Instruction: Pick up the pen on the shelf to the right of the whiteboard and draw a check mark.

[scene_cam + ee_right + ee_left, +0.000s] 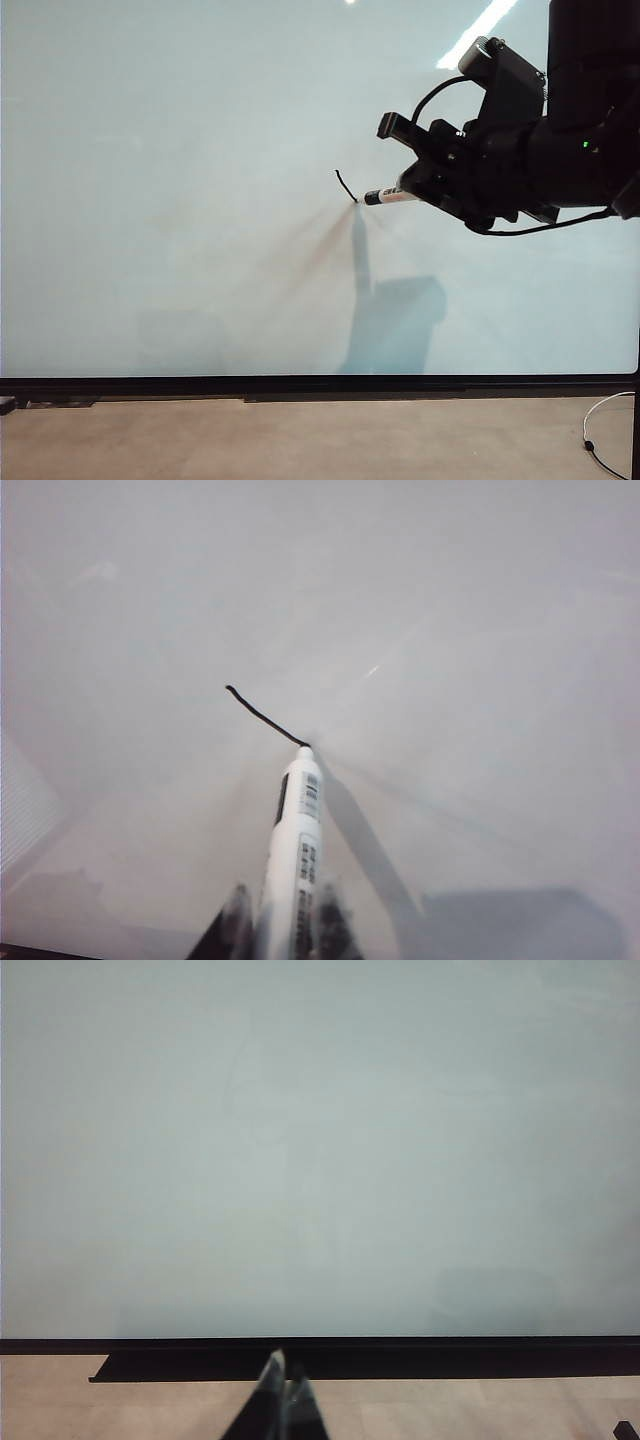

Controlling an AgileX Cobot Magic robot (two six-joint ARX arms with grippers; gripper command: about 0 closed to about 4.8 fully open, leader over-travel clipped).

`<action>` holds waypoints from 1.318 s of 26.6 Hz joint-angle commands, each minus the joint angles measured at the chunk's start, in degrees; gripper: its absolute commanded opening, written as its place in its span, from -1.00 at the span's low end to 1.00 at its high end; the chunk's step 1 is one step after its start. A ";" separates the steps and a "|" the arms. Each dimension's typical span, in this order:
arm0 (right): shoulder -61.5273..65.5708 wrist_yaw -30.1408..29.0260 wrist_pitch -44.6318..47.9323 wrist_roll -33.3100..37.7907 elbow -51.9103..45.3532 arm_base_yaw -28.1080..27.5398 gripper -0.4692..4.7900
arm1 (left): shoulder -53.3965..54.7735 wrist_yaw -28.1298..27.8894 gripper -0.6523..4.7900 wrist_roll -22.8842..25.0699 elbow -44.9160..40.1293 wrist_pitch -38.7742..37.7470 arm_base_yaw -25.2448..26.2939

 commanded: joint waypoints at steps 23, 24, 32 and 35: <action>-0.13 1.95 0.55 -5.29 -0.33 -0.11 -0.85 | 0.02 0.02 -0.78 0.24 0.15 0.72 -0.02; -0.13 1.97 0.55 -5.73 -0.33 -0.11 -0.85 | 0.02 0.02 -0.78 0.24 0.15 0.72 -0.02; -0.13 1.97 0.33 -10.88 -0.33 -0.11 -0.85 | 0.02 0.02 -0.78 0.24 0.17 0.72 -0.02; -0.13 1.99 0.35 -13.46 -0.33 -0.11 -0.85 | 0.02 0.02 -0.78 0.24 0.17 0.72 -0.02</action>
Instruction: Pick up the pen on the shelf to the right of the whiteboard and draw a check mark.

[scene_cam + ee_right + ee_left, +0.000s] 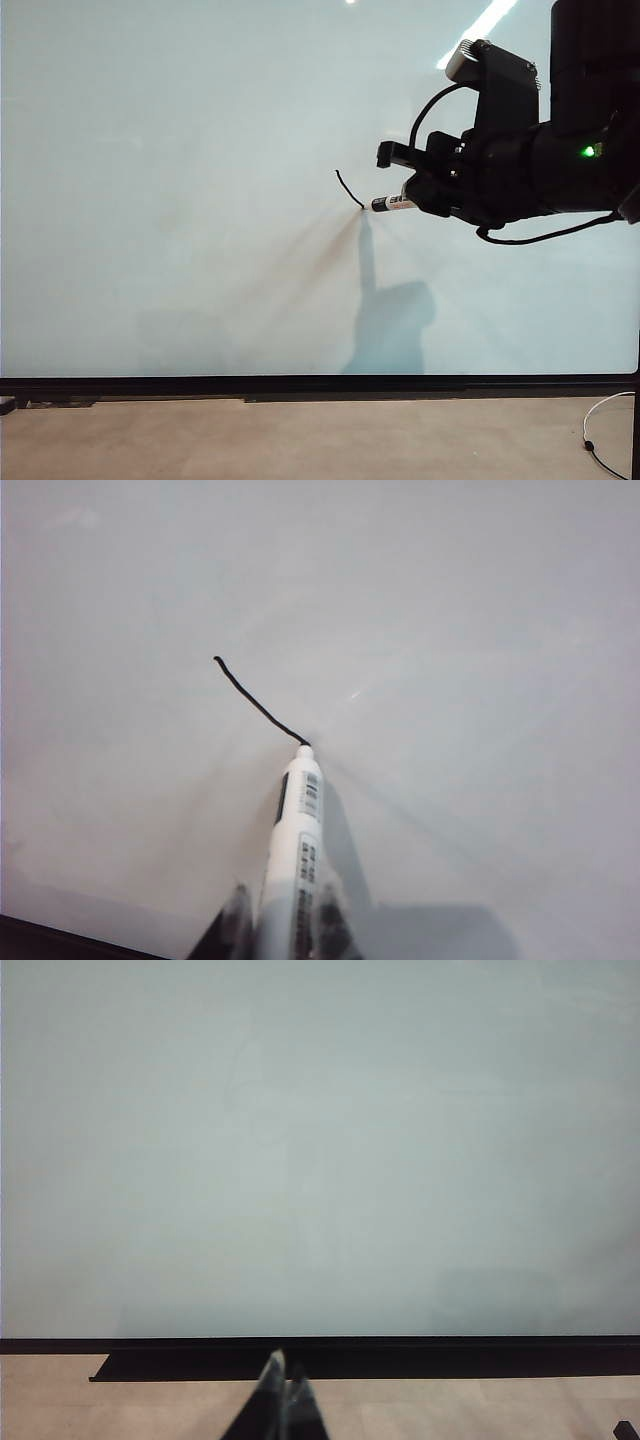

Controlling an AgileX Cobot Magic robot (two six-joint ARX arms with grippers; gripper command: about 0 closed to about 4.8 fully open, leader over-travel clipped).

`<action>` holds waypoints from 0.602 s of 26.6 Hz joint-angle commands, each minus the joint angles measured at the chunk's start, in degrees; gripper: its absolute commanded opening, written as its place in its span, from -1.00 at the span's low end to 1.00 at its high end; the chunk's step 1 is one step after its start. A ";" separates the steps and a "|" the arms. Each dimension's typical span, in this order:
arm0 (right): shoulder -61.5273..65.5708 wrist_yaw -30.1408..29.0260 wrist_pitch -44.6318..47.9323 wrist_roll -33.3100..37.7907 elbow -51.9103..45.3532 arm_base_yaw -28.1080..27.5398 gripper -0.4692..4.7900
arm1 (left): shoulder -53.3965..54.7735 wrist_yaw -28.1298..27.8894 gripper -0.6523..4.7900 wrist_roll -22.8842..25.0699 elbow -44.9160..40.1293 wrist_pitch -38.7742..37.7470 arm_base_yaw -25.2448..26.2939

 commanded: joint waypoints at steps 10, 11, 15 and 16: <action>-0.13 1.18 0.70 -7.65 0.22 -0.11 -0.85 | 0.00 0.00 -0.78 0.24 0.17 0.72 0.00; -0.13 1.18 0.72 -8.76 0.24 -0.11 -0.85 | 0.00 0.02 -0.78 0.24 0.17 0.72 0.00; -0.13 1.22 0.72 -10.69 0.22 -0.11 -0.85 | 0.00 0.00 -0.78 0.24 0.17 0.72 0.00; -0.13 1.40 0.74 -11.41 0.22 -0.11 -0.85 | 0.00 0.02 -0.78 0.24 0.17 0.72 -0.02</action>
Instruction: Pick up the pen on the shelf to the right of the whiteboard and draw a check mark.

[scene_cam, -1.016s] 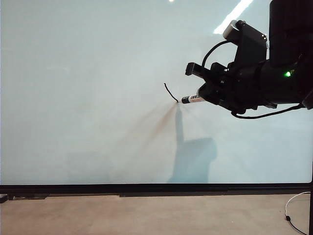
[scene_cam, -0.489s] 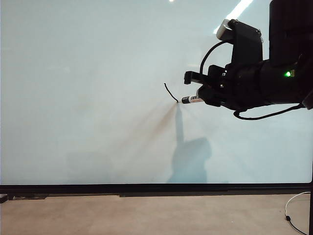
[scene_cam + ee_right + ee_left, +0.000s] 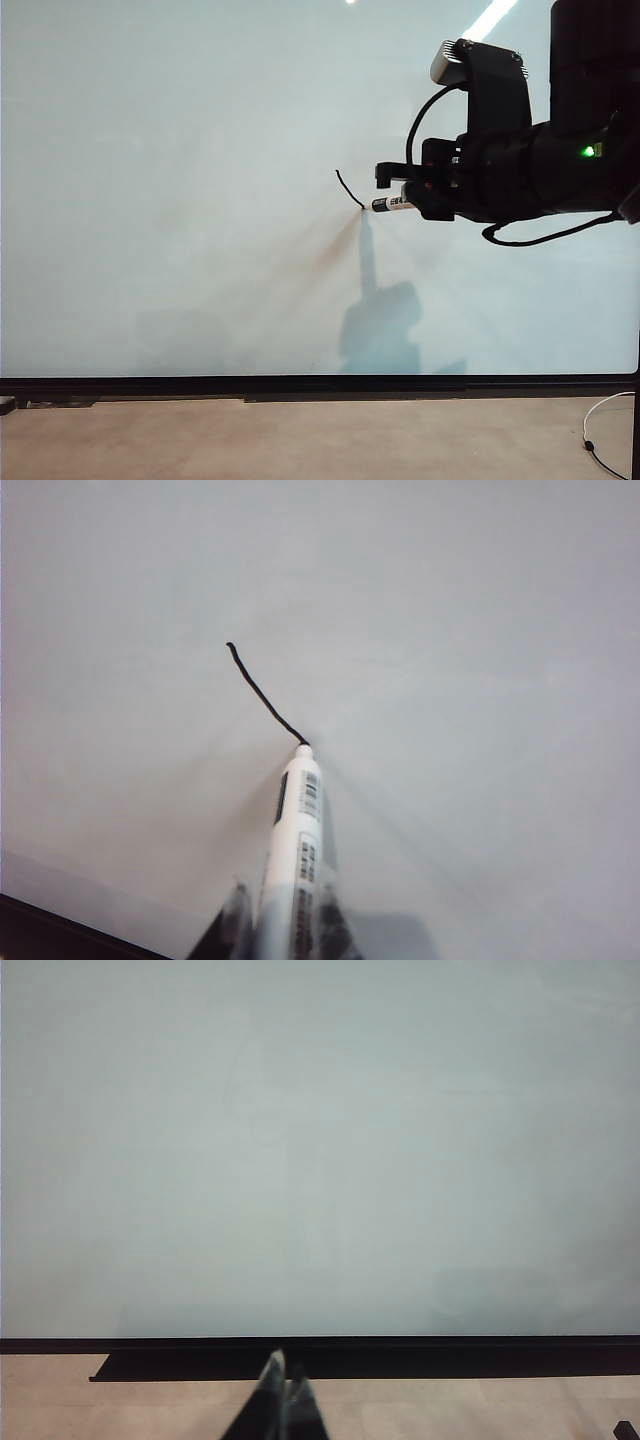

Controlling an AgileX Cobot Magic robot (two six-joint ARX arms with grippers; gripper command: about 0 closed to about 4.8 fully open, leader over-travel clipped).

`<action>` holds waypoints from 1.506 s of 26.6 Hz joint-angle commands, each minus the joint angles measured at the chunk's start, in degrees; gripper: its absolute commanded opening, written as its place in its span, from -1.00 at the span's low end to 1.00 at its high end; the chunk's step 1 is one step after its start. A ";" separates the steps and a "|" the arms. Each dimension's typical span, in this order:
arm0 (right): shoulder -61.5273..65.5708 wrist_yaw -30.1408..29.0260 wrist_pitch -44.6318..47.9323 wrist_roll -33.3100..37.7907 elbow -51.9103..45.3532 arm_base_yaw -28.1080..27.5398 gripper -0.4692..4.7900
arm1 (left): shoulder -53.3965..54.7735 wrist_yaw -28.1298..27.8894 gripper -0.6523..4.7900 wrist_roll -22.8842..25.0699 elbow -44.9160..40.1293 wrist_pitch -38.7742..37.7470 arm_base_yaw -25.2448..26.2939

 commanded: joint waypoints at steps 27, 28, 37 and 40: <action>-2.71 3.98 2.10 -11.98 0.24 -0.11 -0.85 | 0.00 0.02 -0.78 0.24 0.17 0.72 -0.02; -2.84 4.02 2.10 -12.41 0.24 -0.11 -0.85 | 0.00 0.02 -0.78 0.24 0.17 0.72 -0.02; -4.92 6.10 0.90 -14.32 0.24 -0.13 -0.85 | 0.00 0.02 -0.78 0.24 0.17 0.72 -0.02; -6.03 6.12 -0.15 -14.62 0.22 -0.44 -0.85 | 0.00 0.02 -0.78 0.24 0.17 0.72 -0.02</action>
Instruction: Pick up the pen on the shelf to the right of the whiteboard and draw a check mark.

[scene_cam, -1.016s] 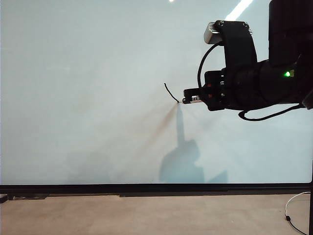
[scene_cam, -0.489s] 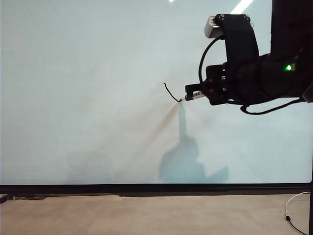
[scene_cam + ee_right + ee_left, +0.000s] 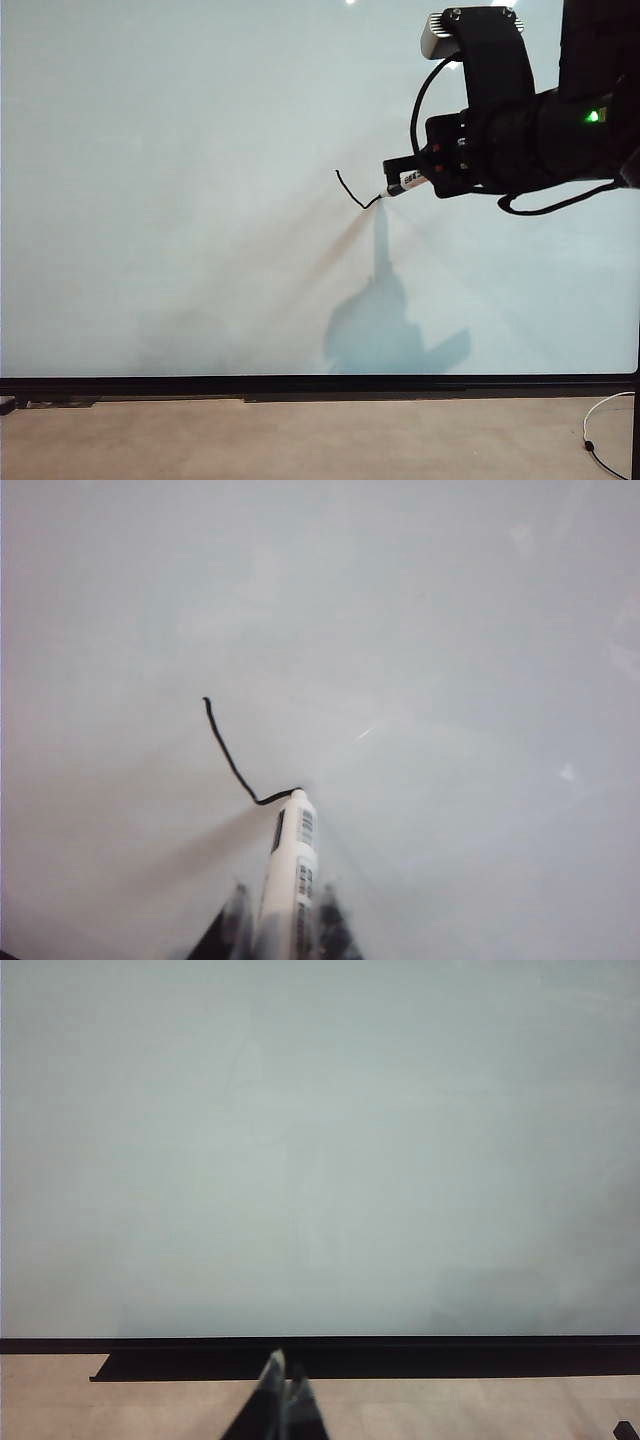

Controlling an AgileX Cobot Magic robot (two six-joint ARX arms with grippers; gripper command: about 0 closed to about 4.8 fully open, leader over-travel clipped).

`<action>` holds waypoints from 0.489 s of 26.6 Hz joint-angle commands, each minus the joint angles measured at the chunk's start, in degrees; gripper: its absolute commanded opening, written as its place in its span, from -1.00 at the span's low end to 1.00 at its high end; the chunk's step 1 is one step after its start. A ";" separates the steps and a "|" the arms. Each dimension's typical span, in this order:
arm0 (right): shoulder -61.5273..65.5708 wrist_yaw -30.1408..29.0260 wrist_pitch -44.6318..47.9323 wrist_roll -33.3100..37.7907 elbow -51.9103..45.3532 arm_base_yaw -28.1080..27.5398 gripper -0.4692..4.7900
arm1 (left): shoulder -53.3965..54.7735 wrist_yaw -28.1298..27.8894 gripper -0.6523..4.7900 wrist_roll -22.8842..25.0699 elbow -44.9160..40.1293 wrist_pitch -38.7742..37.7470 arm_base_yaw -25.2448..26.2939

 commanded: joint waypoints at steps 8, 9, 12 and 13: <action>-3.21 2.91 -0.24 -2.27 0.33 -0.57 -0.85 | 0.04 0.02 -0.78 0.24 0.17 0.72 -0.02; -3.26 2.91 -0.28 -2.29 0.33 -0.57 -0.85 | 0.04 0.02 -0.78 0.24 0.17 0.72 -0.02; -3.37 2.89 -0.31 -2.29 0.33 -0.57 -0.85 | 0.04 0.02 -0.78 0.24 0.15 0.72 -0.02; -3.39 2.89 -0.31 -2.29 0.33 -0.57 -0.85 | 0.04 0.02 -0.78 0.24 0.17 0.72 -0.02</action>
